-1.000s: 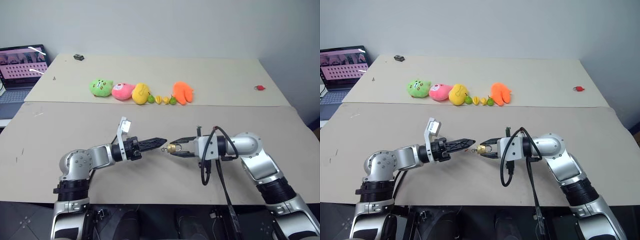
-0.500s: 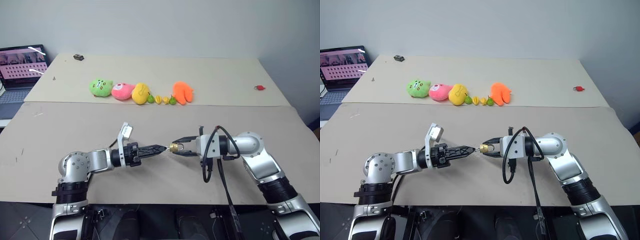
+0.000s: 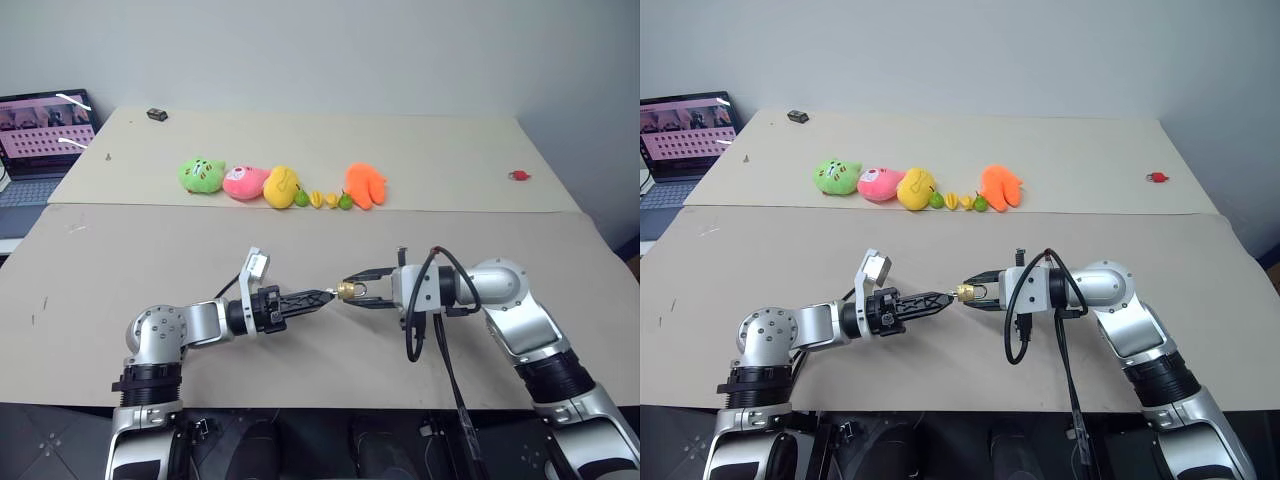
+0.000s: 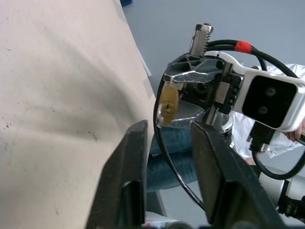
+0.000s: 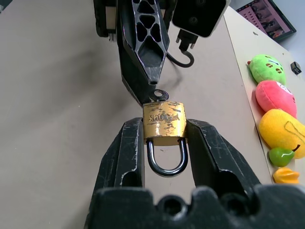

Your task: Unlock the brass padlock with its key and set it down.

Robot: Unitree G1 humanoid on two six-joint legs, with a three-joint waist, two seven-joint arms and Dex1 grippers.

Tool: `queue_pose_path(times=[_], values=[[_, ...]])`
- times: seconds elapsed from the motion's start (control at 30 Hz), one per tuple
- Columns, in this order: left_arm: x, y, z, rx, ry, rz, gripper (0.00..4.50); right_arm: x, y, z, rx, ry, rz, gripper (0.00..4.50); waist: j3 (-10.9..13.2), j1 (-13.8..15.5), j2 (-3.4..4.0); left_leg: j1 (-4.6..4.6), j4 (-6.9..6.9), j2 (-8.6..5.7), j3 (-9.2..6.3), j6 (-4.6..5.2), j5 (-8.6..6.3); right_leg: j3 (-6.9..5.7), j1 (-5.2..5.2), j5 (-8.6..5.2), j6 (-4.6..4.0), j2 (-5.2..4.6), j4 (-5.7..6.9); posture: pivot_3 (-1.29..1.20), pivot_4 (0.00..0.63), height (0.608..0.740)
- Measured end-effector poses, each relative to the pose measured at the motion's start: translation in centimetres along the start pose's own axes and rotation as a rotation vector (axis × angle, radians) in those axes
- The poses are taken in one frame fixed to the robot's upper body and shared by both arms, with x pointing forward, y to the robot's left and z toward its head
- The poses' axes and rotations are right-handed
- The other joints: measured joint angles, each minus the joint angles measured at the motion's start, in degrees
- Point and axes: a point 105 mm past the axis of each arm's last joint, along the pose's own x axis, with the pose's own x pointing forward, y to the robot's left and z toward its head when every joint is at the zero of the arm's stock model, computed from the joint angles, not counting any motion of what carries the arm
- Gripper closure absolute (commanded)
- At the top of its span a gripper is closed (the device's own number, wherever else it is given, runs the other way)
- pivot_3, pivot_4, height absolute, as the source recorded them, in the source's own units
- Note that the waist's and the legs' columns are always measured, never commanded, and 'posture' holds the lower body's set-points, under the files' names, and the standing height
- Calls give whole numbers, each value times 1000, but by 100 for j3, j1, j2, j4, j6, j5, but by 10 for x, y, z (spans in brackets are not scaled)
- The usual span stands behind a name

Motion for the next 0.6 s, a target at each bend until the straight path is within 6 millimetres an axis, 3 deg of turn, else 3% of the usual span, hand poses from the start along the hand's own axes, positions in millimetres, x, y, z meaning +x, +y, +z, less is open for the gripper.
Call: queue_pose_path(times=[0.43,0.6], values=[[5,-8,4,-21,-20,-62,2941,-3,-1,10,81,-49,-20,3590,0,8,0,0,0,-1,-1,0,0,0,0,-1,1,0,-1,0,150,717],[1,-8,14,-33,-62,-48,2941,-2,1,11,82,-57,-6,3590,1,4,-1,0,0,-1,-1,0,0,0,0,-1,2,0,-1,0,150,717]])
